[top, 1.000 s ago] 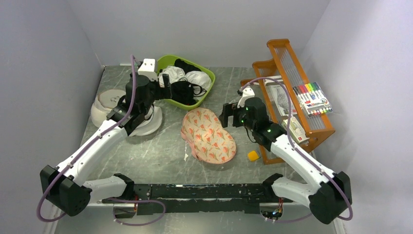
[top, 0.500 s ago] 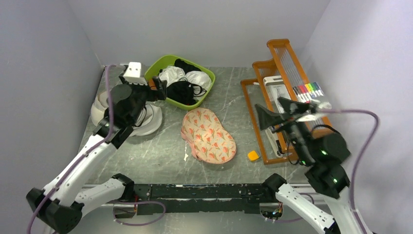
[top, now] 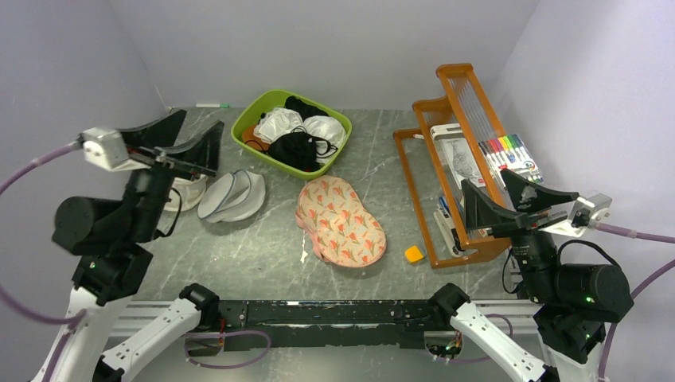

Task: Unzip the laundry bag and remove the bra

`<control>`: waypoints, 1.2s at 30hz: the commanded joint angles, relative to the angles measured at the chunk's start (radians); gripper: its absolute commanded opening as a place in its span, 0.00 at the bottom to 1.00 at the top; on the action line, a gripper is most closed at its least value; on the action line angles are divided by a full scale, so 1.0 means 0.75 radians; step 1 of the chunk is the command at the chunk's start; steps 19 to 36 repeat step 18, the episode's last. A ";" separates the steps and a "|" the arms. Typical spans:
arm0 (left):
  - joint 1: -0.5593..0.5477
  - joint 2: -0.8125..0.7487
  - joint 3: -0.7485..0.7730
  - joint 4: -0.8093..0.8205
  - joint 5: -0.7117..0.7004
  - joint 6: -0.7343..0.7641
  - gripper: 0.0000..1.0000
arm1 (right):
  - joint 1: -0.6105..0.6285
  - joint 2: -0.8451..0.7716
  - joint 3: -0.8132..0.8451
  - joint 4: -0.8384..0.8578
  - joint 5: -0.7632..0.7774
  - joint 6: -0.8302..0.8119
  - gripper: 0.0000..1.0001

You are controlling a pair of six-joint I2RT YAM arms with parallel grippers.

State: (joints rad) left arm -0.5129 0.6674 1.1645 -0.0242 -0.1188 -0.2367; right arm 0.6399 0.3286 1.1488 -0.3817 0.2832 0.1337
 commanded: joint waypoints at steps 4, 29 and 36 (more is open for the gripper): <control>0.005 -0.057 0.097 -0.083 -0.020 0.055 0.99 | -0.001 0.006 0.037 -0.068 0.095 -0.019 1.00; 0.005 -0.103 0.090 -0.108 -0.058 0.060 0.99 | -0.002 0.003 0.036 -0.078 0.138 0.042 1.00; 0.005 -0.103 0.090 -0.108 -0.058 0.060 0.99 | -0.002 0.003 0.036 -0.078 0.138 0.042 1.00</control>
